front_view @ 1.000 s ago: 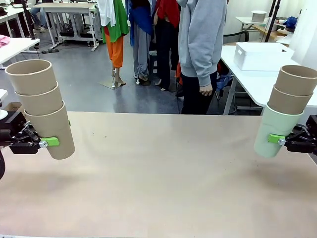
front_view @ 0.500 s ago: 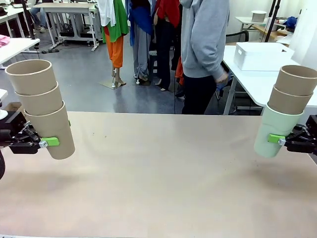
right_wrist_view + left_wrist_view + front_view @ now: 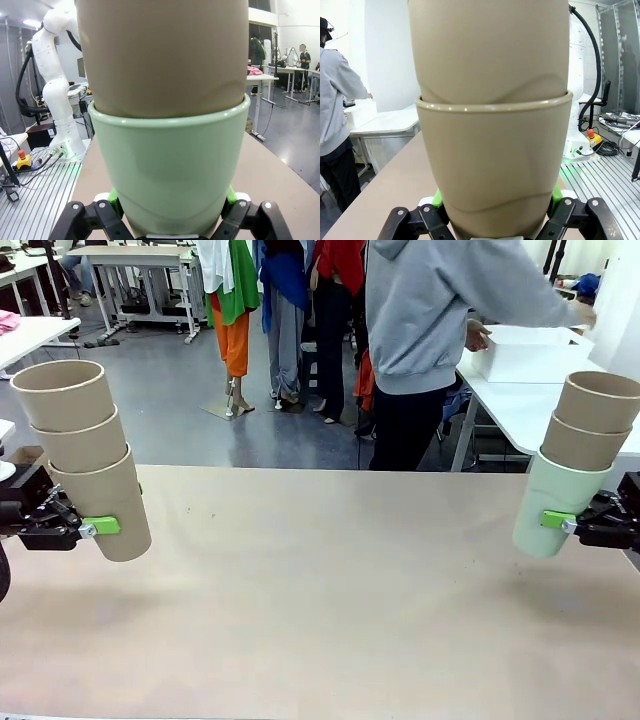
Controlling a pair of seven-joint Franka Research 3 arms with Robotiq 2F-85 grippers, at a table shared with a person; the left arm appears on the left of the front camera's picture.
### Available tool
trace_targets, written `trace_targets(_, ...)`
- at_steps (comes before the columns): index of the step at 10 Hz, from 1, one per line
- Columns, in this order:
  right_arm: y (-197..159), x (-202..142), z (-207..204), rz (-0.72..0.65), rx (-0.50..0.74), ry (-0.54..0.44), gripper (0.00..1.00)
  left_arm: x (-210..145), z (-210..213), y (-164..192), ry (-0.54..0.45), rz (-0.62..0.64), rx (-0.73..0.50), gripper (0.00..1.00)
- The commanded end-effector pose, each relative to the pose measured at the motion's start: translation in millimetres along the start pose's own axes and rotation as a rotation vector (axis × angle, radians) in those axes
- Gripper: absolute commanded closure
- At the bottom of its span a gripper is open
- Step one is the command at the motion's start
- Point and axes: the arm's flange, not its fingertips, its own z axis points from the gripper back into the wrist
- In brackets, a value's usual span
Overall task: Stack the cups and store them in the basket.
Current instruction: Place the stack of Reusable plastic cups into the Pantry Basket.
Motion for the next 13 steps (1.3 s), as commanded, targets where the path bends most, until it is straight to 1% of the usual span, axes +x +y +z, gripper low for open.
trace_targets(1,0.2,3.5,-2.1,0.016,0.004,0.005,0.16,3.4,-1.3,-0.3,-0.006,-0.006,-0.002,0.16)
trace_targets(13,0.2,3.5,-2.1,0.016,0.004,0.005,0.16,3.4,-1.3,-0.3,-0.006,-0.006,-0.002,0.16)
